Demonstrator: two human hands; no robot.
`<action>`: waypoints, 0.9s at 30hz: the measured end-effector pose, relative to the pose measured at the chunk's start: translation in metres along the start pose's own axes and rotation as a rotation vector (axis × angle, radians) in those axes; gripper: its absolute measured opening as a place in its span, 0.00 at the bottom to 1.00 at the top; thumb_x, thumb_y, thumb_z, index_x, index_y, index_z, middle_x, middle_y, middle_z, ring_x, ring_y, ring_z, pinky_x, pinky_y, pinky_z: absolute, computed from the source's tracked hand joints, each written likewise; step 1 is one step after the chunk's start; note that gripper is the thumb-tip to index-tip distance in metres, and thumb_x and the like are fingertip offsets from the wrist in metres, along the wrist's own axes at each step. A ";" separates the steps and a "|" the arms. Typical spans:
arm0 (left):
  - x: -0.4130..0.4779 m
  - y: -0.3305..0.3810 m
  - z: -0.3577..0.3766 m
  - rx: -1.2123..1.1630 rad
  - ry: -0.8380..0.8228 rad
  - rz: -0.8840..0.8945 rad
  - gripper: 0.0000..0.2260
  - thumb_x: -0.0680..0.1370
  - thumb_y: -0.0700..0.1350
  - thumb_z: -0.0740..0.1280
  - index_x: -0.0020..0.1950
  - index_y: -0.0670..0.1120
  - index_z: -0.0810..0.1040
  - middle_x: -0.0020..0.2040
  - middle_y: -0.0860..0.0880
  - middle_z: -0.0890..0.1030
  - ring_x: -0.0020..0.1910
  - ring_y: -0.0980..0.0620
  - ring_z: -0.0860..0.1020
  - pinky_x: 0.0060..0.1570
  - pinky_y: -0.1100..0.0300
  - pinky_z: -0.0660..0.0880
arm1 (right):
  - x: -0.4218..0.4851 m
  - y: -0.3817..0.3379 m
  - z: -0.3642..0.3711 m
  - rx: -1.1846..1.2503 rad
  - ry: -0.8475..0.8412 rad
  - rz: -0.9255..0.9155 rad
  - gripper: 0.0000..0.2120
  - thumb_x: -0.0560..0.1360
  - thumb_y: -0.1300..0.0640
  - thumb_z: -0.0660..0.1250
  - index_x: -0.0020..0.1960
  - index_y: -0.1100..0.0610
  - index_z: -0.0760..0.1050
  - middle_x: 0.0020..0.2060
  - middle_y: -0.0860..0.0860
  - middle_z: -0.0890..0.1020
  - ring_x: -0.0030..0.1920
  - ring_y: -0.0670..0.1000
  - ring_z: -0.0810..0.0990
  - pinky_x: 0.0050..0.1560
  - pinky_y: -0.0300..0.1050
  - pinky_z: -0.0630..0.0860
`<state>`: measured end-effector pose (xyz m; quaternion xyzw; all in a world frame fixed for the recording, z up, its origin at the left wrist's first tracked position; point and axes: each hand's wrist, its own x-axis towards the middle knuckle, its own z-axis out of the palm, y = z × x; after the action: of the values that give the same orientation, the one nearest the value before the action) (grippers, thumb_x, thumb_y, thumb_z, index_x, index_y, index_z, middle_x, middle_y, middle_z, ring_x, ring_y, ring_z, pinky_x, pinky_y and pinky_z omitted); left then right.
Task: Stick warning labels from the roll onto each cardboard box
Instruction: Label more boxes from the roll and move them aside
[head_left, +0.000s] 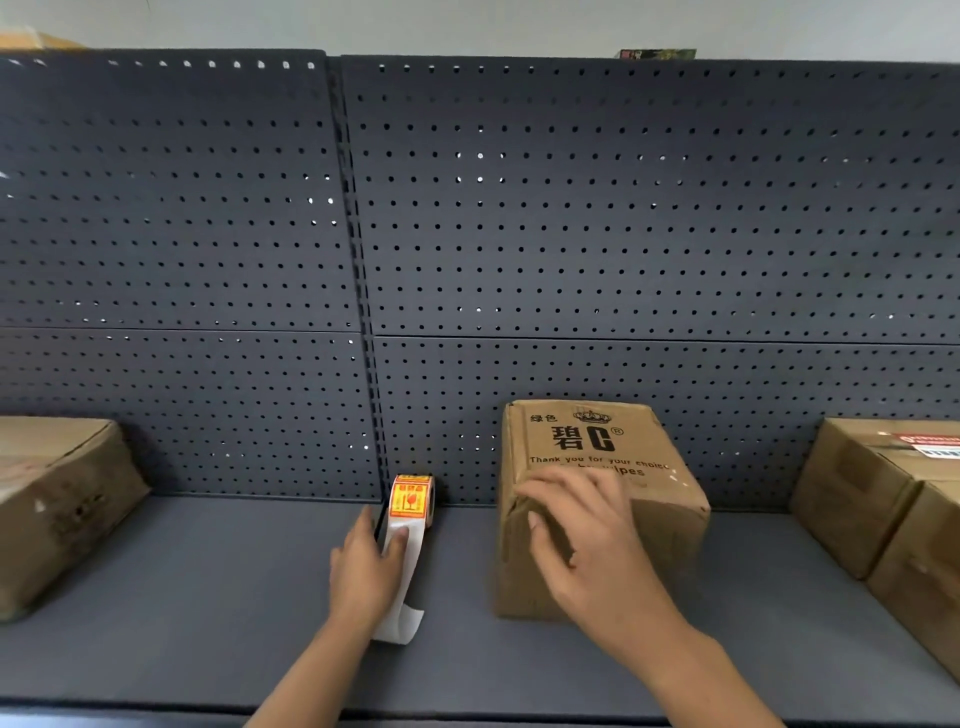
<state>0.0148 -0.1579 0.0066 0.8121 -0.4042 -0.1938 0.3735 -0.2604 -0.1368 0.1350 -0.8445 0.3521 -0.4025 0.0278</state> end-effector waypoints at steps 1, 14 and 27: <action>0.002 -0.001 0.001 0.037 -0.007 -0.008 0.29 0.82 0.59 0.64 0.78 0.46 0.67 0.72 0.48 0.78 0.73 0.38 0.69 0.65 0.42 0.73 | 0.000 -0.003 0.005 0.008 -0.013 -0.010 0.14 0.81 0.59 0.69 0.65 0.50 0.80 0.61 0.39 0.76 0.64 0.44 0.68 0.67 0.38 0.66; 0.000 0.011 -0.010 -0.365 -0.070 0.049 0.19 0.80 0.45 0.74 0.70 0.47 0.78 0.49 0.51 0.85 0.49 0.53 0.83 0.49 0.53 0.81 | -0.004 -0.023 0.057 0.057 -0.173 -0.065 0.13 0.82 0.60 0.63 0.65 0.52 0.77 0.56 0.42 0.76 0.57 0.45 0.73 0.58 0.39 0.74; -0.028 0.004 -0.023 -0.610 -0.283 -0.018 0.12 0.79 0.34 0.70 0.61 0.45 0.79 0.54 0.45 0.86 0.49 0.50 0.86 0.41 0.62 0.80 | 0.001 -0.034 0.144 0.202 -0.376 0.231 0.16 0.84 0.55 0.59 0.71 0.50 0.71 0.62 0.45 0.72 0.58 0.48 0.79 0.57 0.48 0.78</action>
<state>0.0103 -0.1269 0.0252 0.6314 -0.3683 -0.4201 0.5377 -0.1399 -0.1456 0.0497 -0.8518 0.3928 -0.2656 0.2227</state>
